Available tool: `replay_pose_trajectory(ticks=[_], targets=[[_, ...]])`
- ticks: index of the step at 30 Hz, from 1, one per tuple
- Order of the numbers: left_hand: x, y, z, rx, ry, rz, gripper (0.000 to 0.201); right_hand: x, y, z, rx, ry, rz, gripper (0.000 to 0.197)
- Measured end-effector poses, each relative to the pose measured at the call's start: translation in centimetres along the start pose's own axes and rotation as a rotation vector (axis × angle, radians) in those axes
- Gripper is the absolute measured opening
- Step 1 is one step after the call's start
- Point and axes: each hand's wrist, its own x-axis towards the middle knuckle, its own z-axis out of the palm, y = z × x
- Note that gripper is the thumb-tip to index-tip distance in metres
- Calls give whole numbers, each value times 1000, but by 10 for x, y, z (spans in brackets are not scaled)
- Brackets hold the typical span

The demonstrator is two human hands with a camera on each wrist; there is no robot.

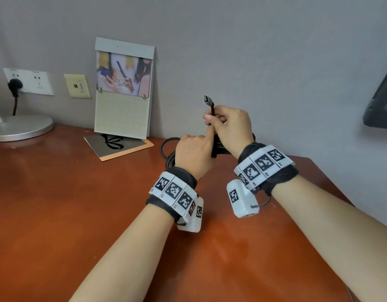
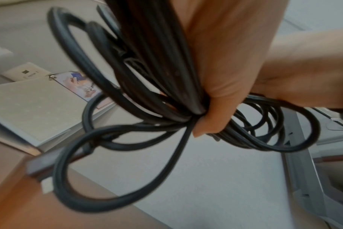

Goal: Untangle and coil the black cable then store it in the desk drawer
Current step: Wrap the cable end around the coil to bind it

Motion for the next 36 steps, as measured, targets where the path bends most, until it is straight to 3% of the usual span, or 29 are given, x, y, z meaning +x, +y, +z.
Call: replay_pose_trajectory(ticks=[5,9,13,19,23,25,27,30,32,34,36], targets=[[-2,5,-4,-62,-9,-88,49,2,10,-4,138,44,95,12],[-2,3,5,-118,-93,-223,45,-6,6,-1,152,-28,57,11],[-2,-5,1,-272,-103,-305,53,-17,-7,2,126,-47,-105,10],[3,-28,-1,-409,-150,-445,13,-23,-12,8,87,-108,-475,14],[2,-30,-5,-862,-146,-652,40,-35,-3,11,24,-34,-636,17],[2,-27,-11,-956,-147,-755,27,-37,1,9,51,27,-592,11],[3,-24,-17,-1110,-131,-829,26,-40,6,9,40,64,-569,7],[4,-26,-16,-1291,-138,-888,20,-43,13,8,0,97,-524,14],[4,-25,-17,-1373,-165,-911,6,-41,14,5,167,36,-391,13],[5,-23,-16,-1428,-200,-906,20,-38,13,1,361,-55,-213,11],[6,-23,-17,-1472,-211,-890,22,-36,14,-1,518,-68,-46,13]])
